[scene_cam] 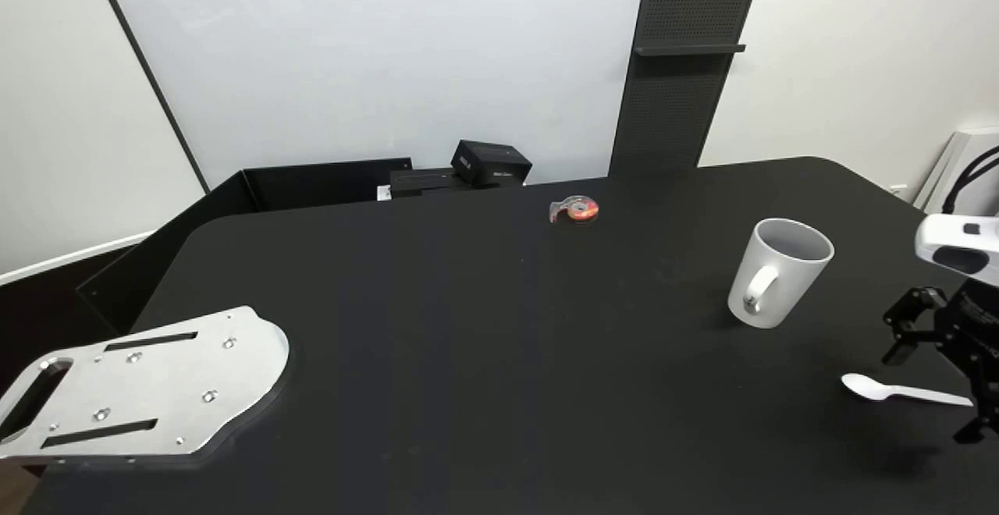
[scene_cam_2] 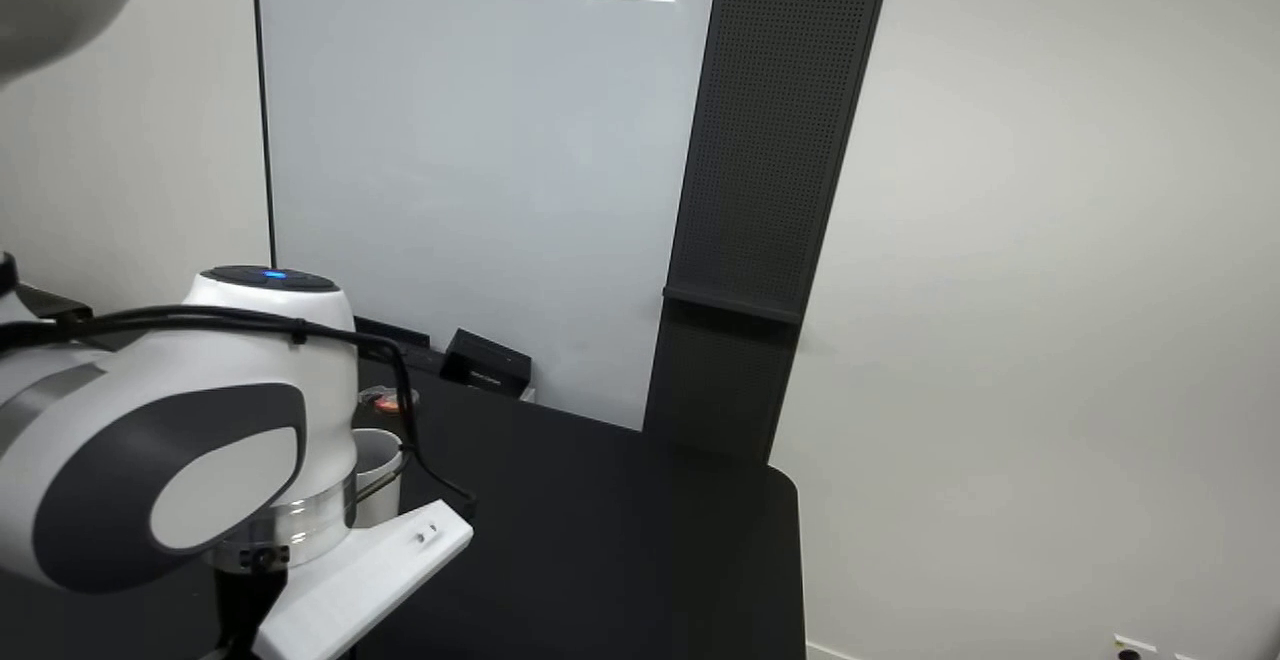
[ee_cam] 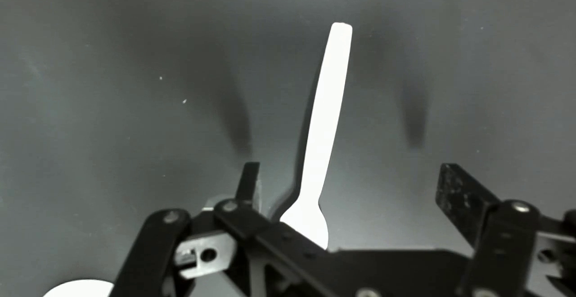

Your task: Pick up the white spoon from the table and put it in the mug cup

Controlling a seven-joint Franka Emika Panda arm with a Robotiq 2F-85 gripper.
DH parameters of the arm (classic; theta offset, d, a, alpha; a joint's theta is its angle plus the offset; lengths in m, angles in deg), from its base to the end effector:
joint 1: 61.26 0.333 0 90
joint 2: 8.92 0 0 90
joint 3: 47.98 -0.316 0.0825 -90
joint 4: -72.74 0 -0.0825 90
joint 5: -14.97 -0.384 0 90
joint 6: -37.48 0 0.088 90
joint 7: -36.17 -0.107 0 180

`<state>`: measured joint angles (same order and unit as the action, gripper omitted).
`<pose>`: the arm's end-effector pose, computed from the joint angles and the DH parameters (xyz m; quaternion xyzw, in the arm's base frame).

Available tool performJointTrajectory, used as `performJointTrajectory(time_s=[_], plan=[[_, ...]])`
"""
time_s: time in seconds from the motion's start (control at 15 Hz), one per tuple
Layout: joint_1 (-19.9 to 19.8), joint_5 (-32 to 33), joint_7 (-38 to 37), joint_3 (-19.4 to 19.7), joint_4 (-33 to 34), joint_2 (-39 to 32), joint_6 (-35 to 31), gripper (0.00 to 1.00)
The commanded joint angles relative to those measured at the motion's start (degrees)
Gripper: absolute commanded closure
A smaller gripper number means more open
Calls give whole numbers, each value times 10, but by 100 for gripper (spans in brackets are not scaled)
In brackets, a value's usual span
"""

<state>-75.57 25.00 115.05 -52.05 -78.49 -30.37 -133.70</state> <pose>0.4038 -0.0568 0.1179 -0.7754 -0.6314 0.0077 0.0085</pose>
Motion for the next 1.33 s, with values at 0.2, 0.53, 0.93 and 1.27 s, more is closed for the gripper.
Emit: performJointTrajectory(time_s=[0.2,0.53,0.93,1.27], plan=[[41,39,-31,51,32,-39,-18,0],[85,65,-60,100,47,-54,-26,47],[89,70,-94,111,55,-50,-7,88],[90,74,-113,116,70,-29,51,94]])
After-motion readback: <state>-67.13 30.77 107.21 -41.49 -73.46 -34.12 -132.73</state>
